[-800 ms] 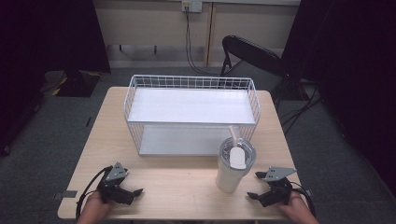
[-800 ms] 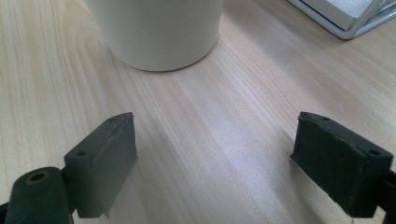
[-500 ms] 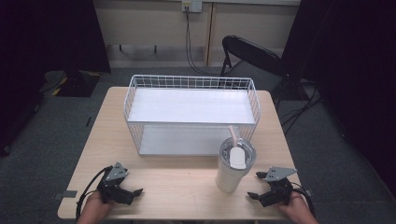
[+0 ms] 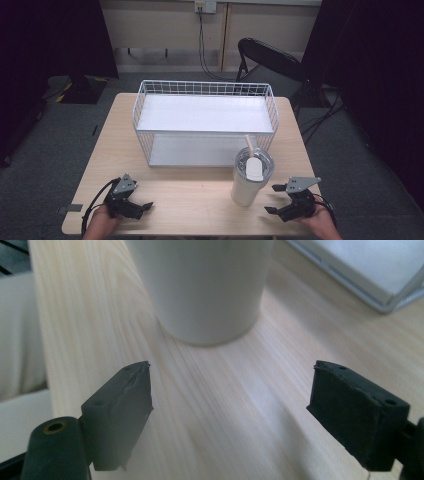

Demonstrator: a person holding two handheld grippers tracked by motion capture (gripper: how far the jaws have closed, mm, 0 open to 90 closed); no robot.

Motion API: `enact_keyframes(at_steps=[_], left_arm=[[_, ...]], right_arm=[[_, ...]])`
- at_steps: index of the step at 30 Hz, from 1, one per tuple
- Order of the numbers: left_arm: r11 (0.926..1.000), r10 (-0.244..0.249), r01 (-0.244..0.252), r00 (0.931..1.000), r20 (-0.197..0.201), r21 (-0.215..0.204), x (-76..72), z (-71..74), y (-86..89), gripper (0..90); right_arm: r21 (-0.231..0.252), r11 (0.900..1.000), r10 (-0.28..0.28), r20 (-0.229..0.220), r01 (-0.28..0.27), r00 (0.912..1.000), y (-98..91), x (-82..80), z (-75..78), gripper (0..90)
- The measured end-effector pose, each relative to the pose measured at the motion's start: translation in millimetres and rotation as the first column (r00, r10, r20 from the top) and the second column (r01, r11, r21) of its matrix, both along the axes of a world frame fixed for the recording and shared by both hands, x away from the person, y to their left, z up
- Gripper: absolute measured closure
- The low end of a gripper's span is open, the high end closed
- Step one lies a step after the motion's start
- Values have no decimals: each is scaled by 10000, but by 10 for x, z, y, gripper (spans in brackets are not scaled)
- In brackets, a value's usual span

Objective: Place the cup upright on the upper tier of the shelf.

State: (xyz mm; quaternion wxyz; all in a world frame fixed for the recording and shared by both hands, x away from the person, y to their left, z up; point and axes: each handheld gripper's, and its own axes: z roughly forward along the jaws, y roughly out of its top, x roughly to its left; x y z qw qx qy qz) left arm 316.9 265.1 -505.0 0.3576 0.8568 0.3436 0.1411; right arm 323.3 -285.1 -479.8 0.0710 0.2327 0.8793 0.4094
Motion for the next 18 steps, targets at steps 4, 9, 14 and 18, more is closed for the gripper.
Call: enact_keyframes(at_steps=[4,9,14,18], left_arm=[[10000,4,-4,10000,-1,1,0,0,0,0],[10000,6,-6,10000,3,4,0,0,0,0],[10000,9,-9,10000,6,5,-1,0,-1,0],[10000,21,-21,10000,5,9,-2,0,-2,0]], right_arm=[[407,9992,53,41,-55,10000,17,-7,91,152],[992,9951,20,16,-22,10000,28,8,197,144],[1183,9930,39,119,-53,9999,79,13,258,139],[1193,9928,91,194,-113,9998,121,27,285,137]])
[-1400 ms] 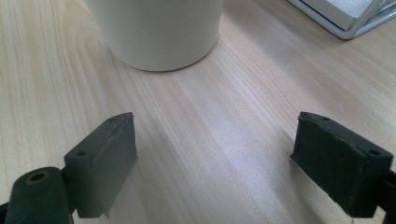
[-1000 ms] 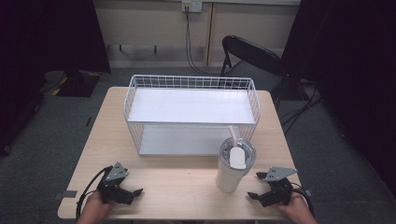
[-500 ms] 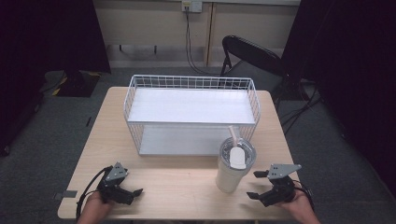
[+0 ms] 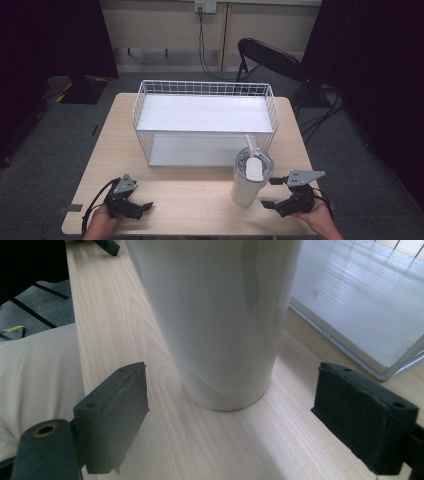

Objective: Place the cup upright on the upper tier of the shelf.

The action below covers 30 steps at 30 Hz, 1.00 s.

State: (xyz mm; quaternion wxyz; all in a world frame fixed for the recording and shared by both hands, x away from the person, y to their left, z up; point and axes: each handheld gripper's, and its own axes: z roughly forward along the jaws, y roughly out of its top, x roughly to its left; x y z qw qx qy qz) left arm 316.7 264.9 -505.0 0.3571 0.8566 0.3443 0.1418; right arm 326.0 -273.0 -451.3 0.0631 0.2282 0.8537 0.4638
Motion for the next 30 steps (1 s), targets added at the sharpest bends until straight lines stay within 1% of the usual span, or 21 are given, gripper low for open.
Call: enact_keyframes(at_steps=[1,2,4,6,19,22,23,28,29,30], left_arm=[[10000,0,0,10000,0,0,0,0,0,0],[10000,1,-1,10000,1,1,0,0,0,0],[10000,2,-2,10000,-1,-2,0,0,0,0],[10000,3,-3,10000,1,-1,0,0,0,0],[10000,5,-5,10000,-2,2,-1,0,0,0],[10000,8,-8,10000,0,1,-1,0,0,0],[10000,8,-8,10000,0,2,-1,0,0,0],[10000,7,-7,10000,0,2,-1,0,0,0],[10000,8,-8,10000,0,2,-1,0,0,0],[10000,8,-8,10000,0,1,-1,0,0,0]], right_arm=[[5,10000,-2,16,2,10000,8,3,2,137],[144,9999,-26,37,26,10000,15,15,9,137],[220,9997,-43,30,42,10000,17,20,15,137],[333,9994,-143,124,139,9998,31,38,35,137],[702,9973,-213,286,192,9994,91,108,45,136],[886,9960,-181,322,152,9993,100,120,43,131],[1013,9948,-136,354,100,9993,106,121,41,130],[1212,9926,33,411,-82,9992,147,133,32,118],[1390,9901,145,451,-206,9989,159,140,29,115],[1390,9901,145,451,-206,9989,159,140,29,115]])
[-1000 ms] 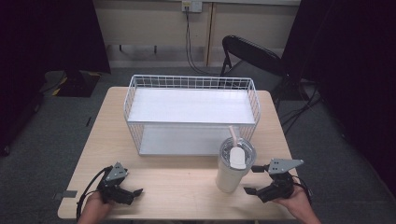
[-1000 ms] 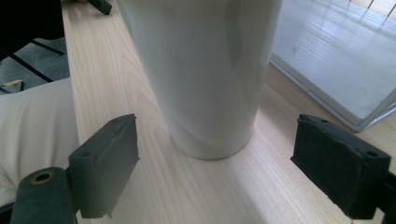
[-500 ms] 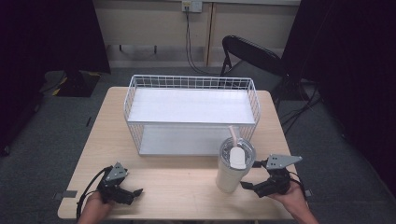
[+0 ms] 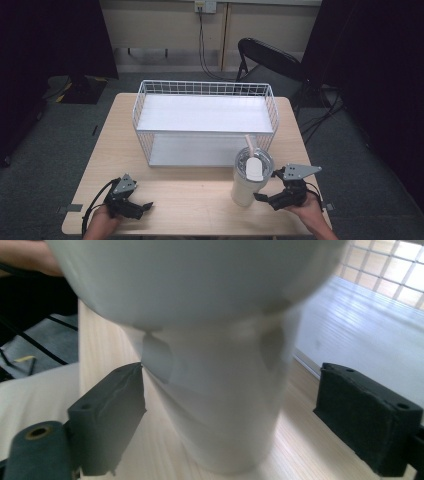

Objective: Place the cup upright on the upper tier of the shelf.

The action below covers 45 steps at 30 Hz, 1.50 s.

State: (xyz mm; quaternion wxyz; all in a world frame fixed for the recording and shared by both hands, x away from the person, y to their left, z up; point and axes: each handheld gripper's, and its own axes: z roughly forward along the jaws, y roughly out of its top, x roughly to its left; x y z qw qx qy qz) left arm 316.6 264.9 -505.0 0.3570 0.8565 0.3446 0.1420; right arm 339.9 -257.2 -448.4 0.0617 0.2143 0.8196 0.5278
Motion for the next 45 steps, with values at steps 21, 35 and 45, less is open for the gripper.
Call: enact_keyframes(at_steps=[21,35,45], left_arm=[[10000,0,0,10000,0,0,0,0,0,0],[10000,-1,1,10000,-3,-1,0,0,0,0],[10000,-1,1,10000,-1,1,0,0,0,0]], right_arm=[[674,9977,-37,622,-5,9981,191,0,-16,97],[877,9961,-157,970,71,9952,238,2,-46,90],[981,9951,55,957,-150,9954,251,41,-57,87]])
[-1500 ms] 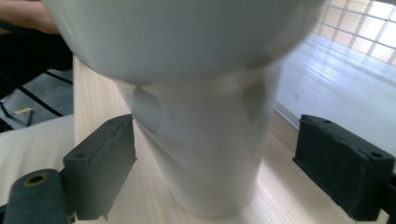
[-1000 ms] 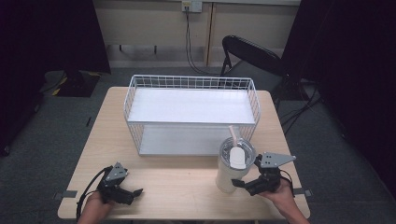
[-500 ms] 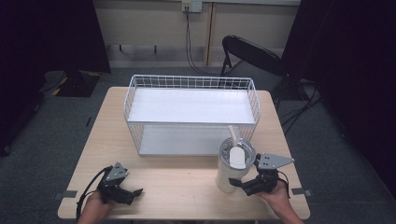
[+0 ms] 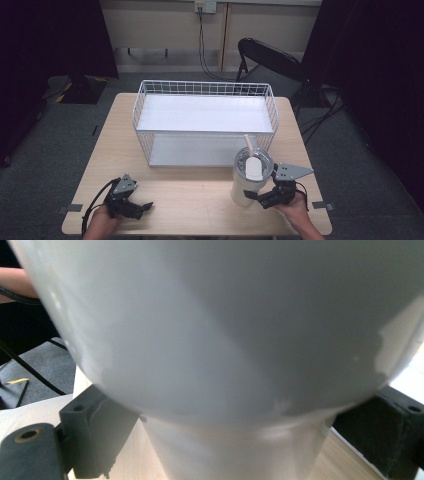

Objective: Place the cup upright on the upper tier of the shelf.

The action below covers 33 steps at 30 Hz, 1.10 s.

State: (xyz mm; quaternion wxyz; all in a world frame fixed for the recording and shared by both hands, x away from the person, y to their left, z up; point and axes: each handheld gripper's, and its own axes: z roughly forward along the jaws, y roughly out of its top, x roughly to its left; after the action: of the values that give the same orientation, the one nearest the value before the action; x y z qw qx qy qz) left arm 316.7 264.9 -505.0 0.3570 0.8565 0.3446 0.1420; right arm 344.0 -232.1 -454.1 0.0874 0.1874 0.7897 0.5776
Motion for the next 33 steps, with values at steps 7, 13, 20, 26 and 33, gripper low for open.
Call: enact_keyframes(at_steps=[7,13,20,26,33], left_arm=[[10000,1,-1,10000,0,-2,0,0,0,0],[10000,-1,1,10000,-1,-1,0,0,0,0],[10000,-3,3,10000,-1,2,0,0,0,0],[10000,1,-1,10000,1,-2,0,0,0,0],[10000,0,0,10000,-1,-2,0,0,0,0]], right_arm=[[70,10000,67,59,-68,10000,27,32,-4,86],[110,9998,155,187,-157,9997,37,41,-10,82],[-43,9991,414,90,-414,9991,74,68,-8,72],[94,9984,556,108,-557,9984,95,96,-23,71],[197,9983,544,272,-550,9981,109,85,-34,89]])
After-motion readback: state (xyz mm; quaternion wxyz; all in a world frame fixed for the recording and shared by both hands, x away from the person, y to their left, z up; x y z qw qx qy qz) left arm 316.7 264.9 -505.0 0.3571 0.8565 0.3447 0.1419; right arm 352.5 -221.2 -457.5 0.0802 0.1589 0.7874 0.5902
